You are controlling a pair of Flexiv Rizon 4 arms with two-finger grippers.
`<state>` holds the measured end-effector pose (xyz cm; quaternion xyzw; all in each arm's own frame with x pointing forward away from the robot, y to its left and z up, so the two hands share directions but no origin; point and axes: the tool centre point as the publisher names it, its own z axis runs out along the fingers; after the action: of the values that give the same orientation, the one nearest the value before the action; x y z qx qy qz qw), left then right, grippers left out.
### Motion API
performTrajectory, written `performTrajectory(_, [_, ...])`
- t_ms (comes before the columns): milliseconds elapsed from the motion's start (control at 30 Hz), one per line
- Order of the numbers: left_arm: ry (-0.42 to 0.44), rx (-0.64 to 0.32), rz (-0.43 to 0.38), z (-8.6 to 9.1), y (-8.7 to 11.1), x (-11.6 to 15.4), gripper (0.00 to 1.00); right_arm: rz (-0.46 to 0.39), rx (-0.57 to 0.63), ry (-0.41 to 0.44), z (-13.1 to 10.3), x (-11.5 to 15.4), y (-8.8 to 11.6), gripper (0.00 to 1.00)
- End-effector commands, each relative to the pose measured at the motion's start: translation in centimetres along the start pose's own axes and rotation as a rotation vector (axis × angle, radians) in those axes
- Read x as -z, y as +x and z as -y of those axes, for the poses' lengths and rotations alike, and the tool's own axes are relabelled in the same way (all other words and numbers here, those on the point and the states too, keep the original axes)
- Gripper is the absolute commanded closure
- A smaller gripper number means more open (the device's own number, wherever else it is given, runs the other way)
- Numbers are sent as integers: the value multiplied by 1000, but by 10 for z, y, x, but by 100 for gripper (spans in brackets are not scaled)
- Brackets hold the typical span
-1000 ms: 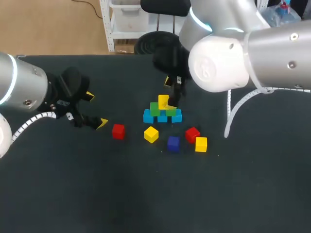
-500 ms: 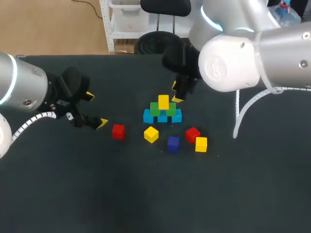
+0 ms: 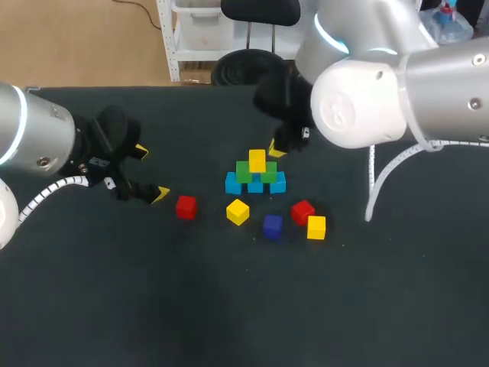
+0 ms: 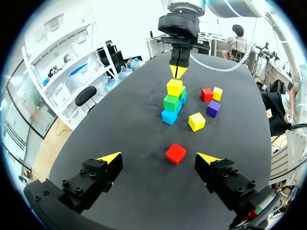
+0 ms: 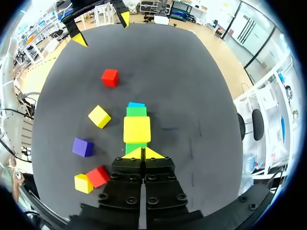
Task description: Place the blue cubes, place green cubes on the blue cubes, place the yellow cubes on the green cubes, then place the red cubes on the yellow cubes, and place purple cube on the red cubes.
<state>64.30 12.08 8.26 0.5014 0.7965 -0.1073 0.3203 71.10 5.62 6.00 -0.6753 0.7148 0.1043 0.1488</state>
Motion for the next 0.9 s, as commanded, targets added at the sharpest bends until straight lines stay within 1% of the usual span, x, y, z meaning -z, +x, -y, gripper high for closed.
performTrajectory(33, [1, -1, 4, 0, 1, 0, 0, 2, 3, -4, 0, -1, -2, 100])
performTrajectory(900, [1, -1, 4, 0, 1, 0, 0, -2, 12, -8, -3, -3, -5, 100])
